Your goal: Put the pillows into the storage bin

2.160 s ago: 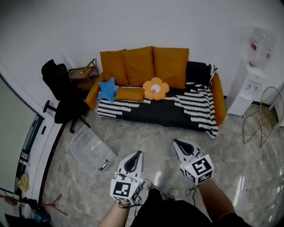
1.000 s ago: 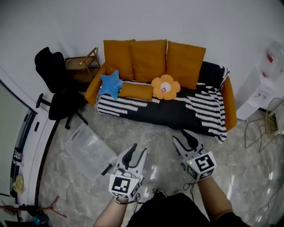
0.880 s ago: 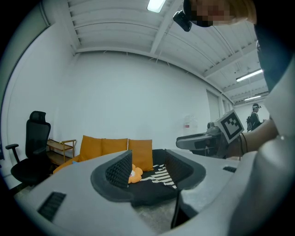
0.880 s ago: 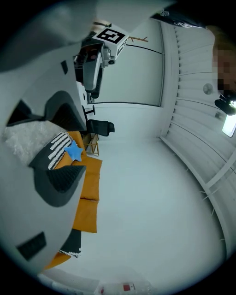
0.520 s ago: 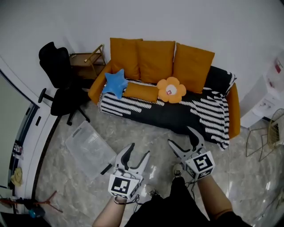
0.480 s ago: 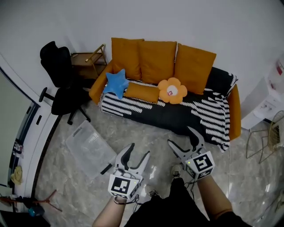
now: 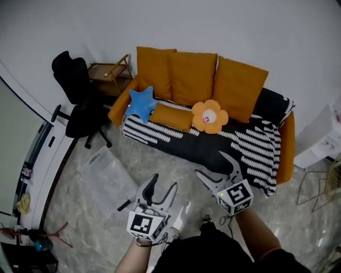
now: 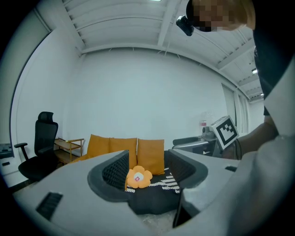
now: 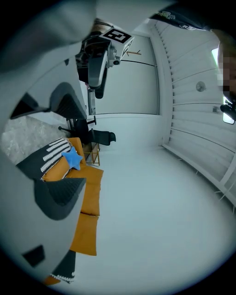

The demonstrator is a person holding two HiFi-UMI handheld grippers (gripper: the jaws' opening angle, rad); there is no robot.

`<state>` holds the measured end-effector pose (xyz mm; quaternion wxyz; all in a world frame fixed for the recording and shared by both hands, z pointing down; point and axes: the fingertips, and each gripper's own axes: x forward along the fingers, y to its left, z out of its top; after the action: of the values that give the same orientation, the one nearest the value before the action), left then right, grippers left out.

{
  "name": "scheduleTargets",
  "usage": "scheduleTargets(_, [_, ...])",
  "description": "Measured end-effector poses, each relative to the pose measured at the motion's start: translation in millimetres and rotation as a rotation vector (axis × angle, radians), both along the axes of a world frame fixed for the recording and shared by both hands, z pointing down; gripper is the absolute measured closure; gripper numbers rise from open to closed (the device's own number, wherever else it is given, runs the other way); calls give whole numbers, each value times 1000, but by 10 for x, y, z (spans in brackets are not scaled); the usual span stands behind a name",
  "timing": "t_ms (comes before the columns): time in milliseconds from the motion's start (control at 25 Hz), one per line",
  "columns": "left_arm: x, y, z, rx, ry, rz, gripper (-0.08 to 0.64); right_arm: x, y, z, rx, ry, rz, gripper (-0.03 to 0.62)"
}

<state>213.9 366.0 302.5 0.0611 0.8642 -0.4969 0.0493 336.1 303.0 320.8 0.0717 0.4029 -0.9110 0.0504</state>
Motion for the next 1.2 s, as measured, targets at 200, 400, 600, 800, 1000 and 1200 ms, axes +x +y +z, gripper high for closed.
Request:
scheduleTargets(200, [307, -232, -21, -7, 5, -28, 307, 287, -250, -16, 1, -7, -33, 196])
scheduleTargets(400, [544, -445, -61, -7, 0, -26, 307, 538, -466, -24, -7, -26, -30, 197])
scheduleTargets(600, [620, -646, -54, -17, 0, -18, 307, 655, -620, -1, -20, -54, -13, 199])
scheduleTargets(800, [636, -935, -1, -21, 26, 30, 307, 689, -852, 56, -36, -54, 30, 200])
scheduleTargets(1000, [559, -1333, 65, -18, 38, 113, 307, 631, -1157, 104, -47, -48, 102, 202])
scheduleTargets(1200, [374, -1830, 51, -19, 53, 212, 307, 471, -1540, 81, -56, -40, 190, 204])
